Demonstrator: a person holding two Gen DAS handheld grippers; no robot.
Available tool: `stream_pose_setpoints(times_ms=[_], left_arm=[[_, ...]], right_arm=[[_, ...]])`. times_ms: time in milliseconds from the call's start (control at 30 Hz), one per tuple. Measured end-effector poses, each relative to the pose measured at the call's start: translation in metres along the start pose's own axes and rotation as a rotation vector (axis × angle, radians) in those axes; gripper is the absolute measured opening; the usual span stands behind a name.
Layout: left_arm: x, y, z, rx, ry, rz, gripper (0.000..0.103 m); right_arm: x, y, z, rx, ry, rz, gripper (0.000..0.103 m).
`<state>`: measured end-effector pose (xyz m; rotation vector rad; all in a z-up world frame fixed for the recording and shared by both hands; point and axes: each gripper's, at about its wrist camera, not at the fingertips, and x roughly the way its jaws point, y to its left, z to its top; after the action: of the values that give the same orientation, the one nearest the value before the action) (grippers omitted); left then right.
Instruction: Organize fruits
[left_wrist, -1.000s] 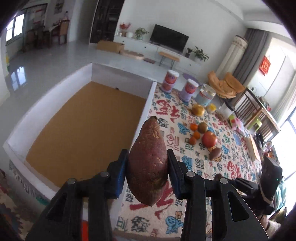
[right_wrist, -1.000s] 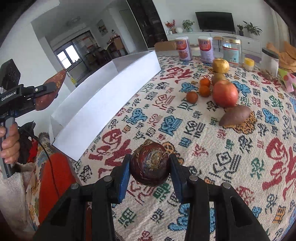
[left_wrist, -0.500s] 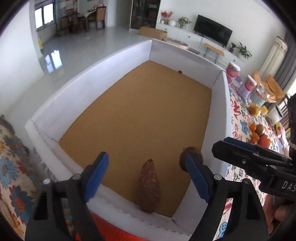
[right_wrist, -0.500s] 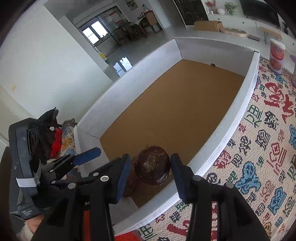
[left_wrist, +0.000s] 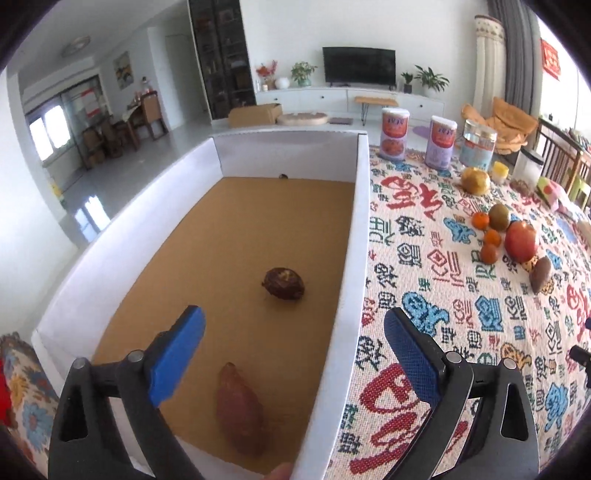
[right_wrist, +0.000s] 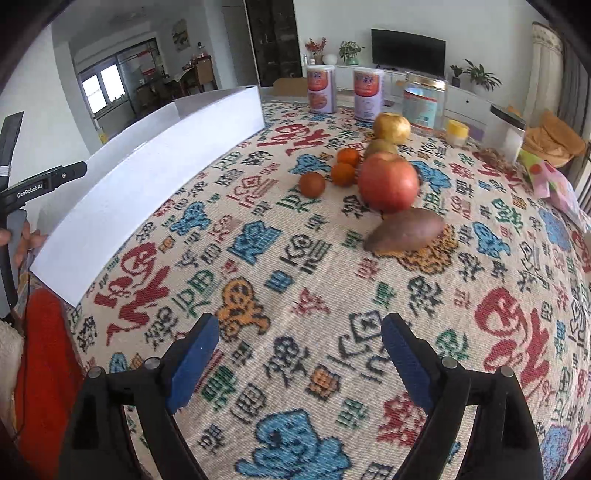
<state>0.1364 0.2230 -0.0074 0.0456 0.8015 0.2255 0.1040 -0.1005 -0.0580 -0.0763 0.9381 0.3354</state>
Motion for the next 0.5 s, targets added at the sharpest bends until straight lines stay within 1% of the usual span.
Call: stream_pose_setpoints(times_ms=[67,100,167,233,267,300,367,400,433,500], left_arm=[[-0.009,-0.007,-0.005,0.035,-0.025,0.046,0.099],[-0.011,-0.008,-0.006,0.028,-0.024,0.047,0.099],[-0.014,-0.009,-0.009,0.006,-0.012,0.042,0.099],[-0.016,-0.010,-0.014,0.010,0.002,0.057,0.099],[-0.018,-0.011,-0.017,0.015,0.007,0.066,0.099],[-0.019,-0.011,-0.020,0.017,0.010,0.077,0.099],[-0.021,-0.013,-0.023,0.017,0.012,0.087,0.099],[-0.023,-0.013,-0.022,0.012,0.008,0.094,0.099],[-0.027,-0.013,-0.020,0.000,-0.009,0.112,0.099],[-0.044,-0.017,-0.016,-0.036,-0.090,0.149,0.098]], right_arm=[[-0.004,-0.059,-0.023,0.064,0.009,-0.148,0.089],[-0.007,-0.083,-0.033,0.102,0.006,-0.205,0.089],[-0.011,-0.127,-0.053,0.188,-0.005,-0.276,0.089],[-0.013,-0.158,-0.068,0.270,-0.004,-0.321,0.089],[-0.012,-0.167,-0.072,0.304,-0.001,-0.321,0.091],[-0.014,-0.173,-0.072,0.329,-0.011,-0.299,0.094],[-0.014,-0.174,-0.068,0.321,-0.013,-0.330,0.094],[-0.008,-0.169,-0.066,0.312,0.006,-0.345,0.096],[-0.006,-0.170,-0.065,0.316,0.010,-0.342,0.099],[-0.006,-0.170,-0.064,0.328,0.016,-0.345,0.103]])
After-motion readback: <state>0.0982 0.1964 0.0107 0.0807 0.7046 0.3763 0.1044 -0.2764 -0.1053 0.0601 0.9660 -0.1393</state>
